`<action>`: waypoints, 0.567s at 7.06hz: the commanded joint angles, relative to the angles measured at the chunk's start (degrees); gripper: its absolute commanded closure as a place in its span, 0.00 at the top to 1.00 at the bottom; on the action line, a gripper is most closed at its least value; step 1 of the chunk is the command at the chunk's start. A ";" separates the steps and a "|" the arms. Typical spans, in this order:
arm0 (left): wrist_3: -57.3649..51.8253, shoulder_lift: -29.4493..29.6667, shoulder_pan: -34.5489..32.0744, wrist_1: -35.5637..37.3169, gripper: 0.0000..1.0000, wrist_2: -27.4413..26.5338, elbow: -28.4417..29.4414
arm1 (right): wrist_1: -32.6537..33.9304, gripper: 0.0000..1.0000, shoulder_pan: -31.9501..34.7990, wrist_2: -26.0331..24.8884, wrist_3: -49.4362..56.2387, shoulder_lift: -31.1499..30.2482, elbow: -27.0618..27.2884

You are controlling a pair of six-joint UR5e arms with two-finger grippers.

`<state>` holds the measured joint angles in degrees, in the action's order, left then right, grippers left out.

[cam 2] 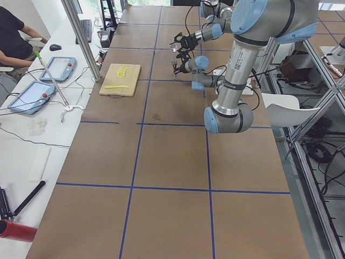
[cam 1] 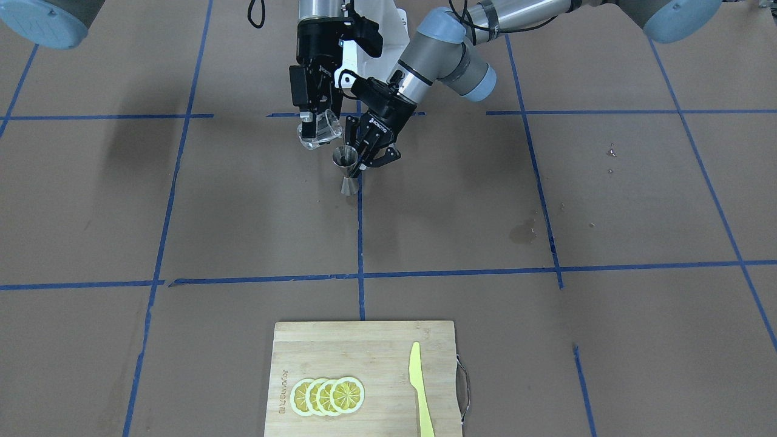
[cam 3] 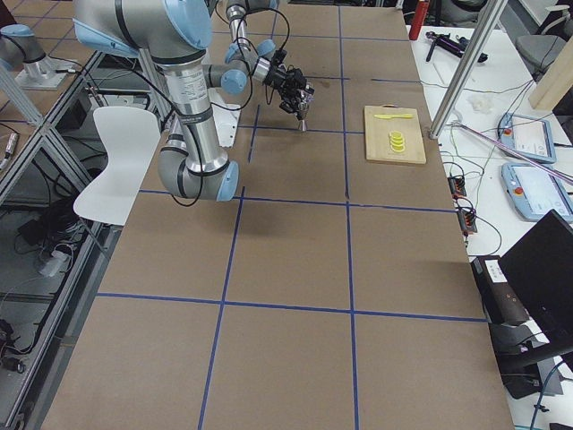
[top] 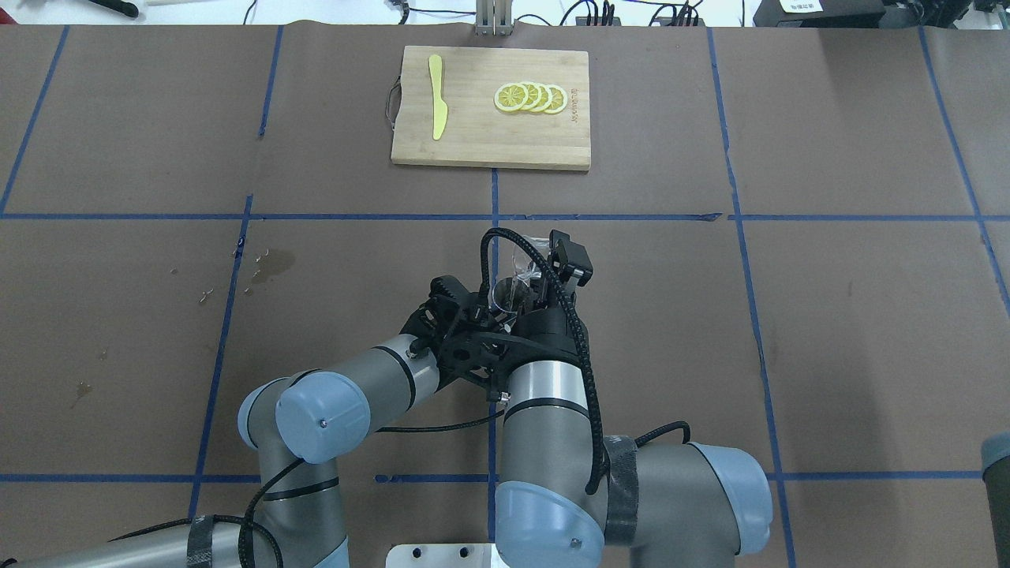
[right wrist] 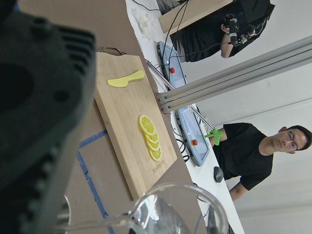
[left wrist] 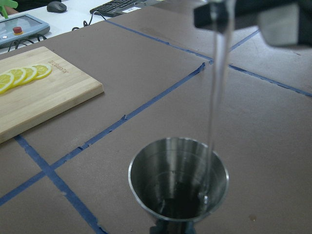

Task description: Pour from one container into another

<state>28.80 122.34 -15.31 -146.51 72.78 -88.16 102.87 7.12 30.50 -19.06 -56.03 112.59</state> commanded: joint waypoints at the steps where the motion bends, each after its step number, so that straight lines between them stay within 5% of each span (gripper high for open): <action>1: 0.03 0.00 0.02 0.00 0.00 -0.01 0.01 | 1.10 0.00 0.00 -0.01 0.95 0.22 0.09; 4: 0.03 0.00 0.11 -0.09 0.00 -0.10 0.01 | 1.20 0.00 0.00 -0.09 2.62 0.22 0.09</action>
<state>28.83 122.34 -15.22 -146.54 72.71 -88.16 103.97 7.12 30.48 -16.90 -55.82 112.67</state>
